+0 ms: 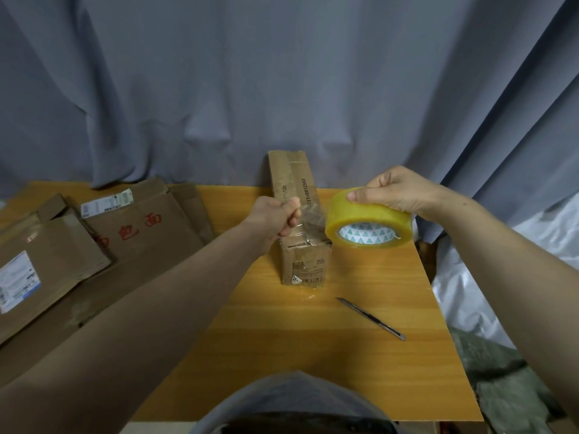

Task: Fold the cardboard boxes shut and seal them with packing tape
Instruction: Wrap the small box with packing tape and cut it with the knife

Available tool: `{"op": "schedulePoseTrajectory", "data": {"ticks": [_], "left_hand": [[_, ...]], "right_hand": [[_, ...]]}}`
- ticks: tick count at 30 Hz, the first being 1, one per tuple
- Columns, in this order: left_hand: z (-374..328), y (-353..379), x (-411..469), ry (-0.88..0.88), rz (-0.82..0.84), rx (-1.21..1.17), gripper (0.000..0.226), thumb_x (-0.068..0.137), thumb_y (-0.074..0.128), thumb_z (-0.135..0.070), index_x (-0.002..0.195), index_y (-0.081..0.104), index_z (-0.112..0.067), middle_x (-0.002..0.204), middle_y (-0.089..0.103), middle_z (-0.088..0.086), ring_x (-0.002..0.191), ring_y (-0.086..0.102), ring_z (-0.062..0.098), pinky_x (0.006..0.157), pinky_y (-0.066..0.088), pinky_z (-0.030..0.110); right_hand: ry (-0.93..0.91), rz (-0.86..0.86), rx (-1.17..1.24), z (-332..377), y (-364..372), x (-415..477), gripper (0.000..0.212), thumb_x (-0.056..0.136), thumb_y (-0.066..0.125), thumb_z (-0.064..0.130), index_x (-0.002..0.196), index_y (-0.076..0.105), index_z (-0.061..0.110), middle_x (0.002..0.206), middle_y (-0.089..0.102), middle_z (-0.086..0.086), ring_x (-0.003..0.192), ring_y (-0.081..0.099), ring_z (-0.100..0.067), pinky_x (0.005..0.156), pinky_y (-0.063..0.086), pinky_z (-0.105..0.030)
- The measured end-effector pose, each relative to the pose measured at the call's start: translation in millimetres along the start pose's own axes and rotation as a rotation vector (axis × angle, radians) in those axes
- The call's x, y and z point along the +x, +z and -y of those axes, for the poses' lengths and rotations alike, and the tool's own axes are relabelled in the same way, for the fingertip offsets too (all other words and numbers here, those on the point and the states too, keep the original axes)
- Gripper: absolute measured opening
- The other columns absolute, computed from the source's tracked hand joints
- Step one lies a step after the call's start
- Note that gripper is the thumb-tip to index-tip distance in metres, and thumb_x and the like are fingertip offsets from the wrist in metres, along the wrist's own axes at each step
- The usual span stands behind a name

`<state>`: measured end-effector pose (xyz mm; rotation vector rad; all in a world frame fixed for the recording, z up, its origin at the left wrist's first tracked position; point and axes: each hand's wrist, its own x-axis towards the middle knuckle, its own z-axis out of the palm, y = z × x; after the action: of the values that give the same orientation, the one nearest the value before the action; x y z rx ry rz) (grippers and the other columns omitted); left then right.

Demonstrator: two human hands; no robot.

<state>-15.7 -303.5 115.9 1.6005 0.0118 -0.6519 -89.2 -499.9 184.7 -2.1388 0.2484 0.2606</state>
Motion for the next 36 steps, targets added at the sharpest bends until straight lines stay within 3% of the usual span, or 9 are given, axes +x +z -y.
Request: {"op": "schedulePoseTrajectory", "data": {"ticks": [6, 9, 12, 14, 17, 19, 25, 30, 36], "left_hand": [[5.5, 1.7, 5.1, -0.079, -0.091, -0.203, 0.024, 0.097, 0.053, -0.017, 0.078, 0.057, -0.003, 0.062, 0.05, 0.003, 0.052, 0.041, 0.008, 0.045, 0.035, 0.017], [4.7, 1.8, 4.8, -0.202, 0.002, -0.404, 0.015, 0.097, 0.05, -0.014, 0.09, 0.056, -0.002, 0.07, 0.048, 0.004, 0.057, 0.04, 0.007, 0.039, 0.034, 0.013], [6.4, -2.8, 4.9, -0.323, 0.157, -0.414, 0.038, 0.098, 0.045, -0.039, 0.104, 0.056, -0.003, 0.072, 0.047, 0.003, 0.055, 0.04, 0.007, 0.038, 0.033, 0.014], [5.7, -4.6, 5.6, -0.336, 0.236, -0.315, 0.058, 0.085, 0.055, -0.055, 0.107, 0.058, -0.002, 0.074, 0.049, 0.003, 0.053, 0.039, 0.007, 0.039, 0.031, 0.015], [2.3, -2.4, 4.3, -0.244, 0.253, -0.164, 0.026, 0.084, 0.067, -0.031, 0.095, 0.059, -0.009, 0.066, 0.051, -0.003, 0.05, 0.038, 0.004, 0.039, 0.027, 0.012], [2.2, -0.7, 5.3, -0.193, 0.2, -0.158, 0.009, 0.088, 0.065, -0.015, 0.085, 0.057, -0.011, 0.056, 0.048, -0.004, 0.044, 0.038, 0.003, 0.036, 0.027, 0.012], [1.0, -0.6, 14.0, 0.016, -0.133, -0.056, 0.028, 0.087, 0.067, -0.014, 0.065, 0.052, -0.008, 0.055, 0.043, 0.002, 0.046, 0.037, 0.011, 0.037, 0.029, 0.018], [5.6, -25.8, 19.1, -0.05, -0.294, -0.047, 0.027, 0.087, 0.068, -0.017, 0.066, 0.052, -0.011, 0.056, 0.046, 0.0, 0.05, 0.039, 0.01, 0.043, 0.035, 0.02], [43.4, -19.0, 17.4, -0.145, -0.322, -0.086, 0.025, 0.088, 0.067, -0.015, 0.07, 0.051, -0.009, 0.061, 0.047, 0.003, 0.05, 0.039, 0.012, 0.042, 0.033, 0.023]], "right_hand": [[-0.005, -0.023, 0.011, 1.8, 2.9, 2.7, 0.029, 0.08, 0.07, 0.037, 0.062, 0.066, 0.015, 0.055, 0.066, 0.003, 0.05, 0.062, -0.005, 0.05, 0.048, -0.015], [-0.003, -0.029, -0.003, 0.6, 2.3, 3.1, 0.03, 0.078, 0.072, 0.037, 0.059, 0.064, 0.015, 0.055, 0.065, 0.003, 0.049, 0.062, -0.006, 0.049, 0.049, -0.014], [-0.003, -0.029, -0.038, 0.1, -1.7, 2.8, 0.032, 0.075, 0.072, 0.038, 0.07, 0.069, 0.007, 0.065, 0.068, -0.006, 0.053, 0.064, -0.009, 0.053, 0.052, -0.017], [0.001, -0.014, -0.063, -0.6, -2.7, 3.0, 0.035, 0.074, 0.072, 0.04, 0.075, 0.071, 0.005, 0.068, 0.07, -0.006, 0.056, 0.065, -0.01, 0.055, 0.053, -0.018], [0.01, 0.016, -0.091, -1.5, -2.1, 5.5, 0.033, 0.071, 0.072, 0.045, 0.069, 0.071, 0.012, 0.065, 0.071, -0.003, 0.058, 0.067, -0.011, 0.06, 0.054, -0.021], [0.015, 0.027, -0.103, -2.2, -2.9, 7.0, 0.034, 0.073, 0.071, 0.046, 0.069, 0.071, 0.012, 0.066, 0.071, -0.004, 0.059, 0.067, -0.011, 0.064, 0.054, -0.024], [0.053, 0.007, -0.101, -7.4, -5.7, 11.2, 0.04, 0.083, 0.06, 0.052, 0.068, 0.069, 0.015, 0.058, 0.069, 0.005, 0.053, 0.065, -0.006, 0.059, 0.046, -0.023], [0.108, 0.036, -0.23, -20.0, -24.2, 14.7, 0.048, 0.07, 0.065, 0.061, 0.052, 0.064, 0.017, 0.053, 0.065, 0.003, 0.06, 0.065, -0.016, 0.07, 0.048, -0.033], [0.202, 0.118, -0.423, -32.2, -21.7, 30.9, 0.071, 0.05, 0.064, 0.079, 0.072, 0.072, 0.012, 0.073, 0.072, 0.0, 0.079, 0.069, -0.018, 0.08, 0.052, -0.032]]}}
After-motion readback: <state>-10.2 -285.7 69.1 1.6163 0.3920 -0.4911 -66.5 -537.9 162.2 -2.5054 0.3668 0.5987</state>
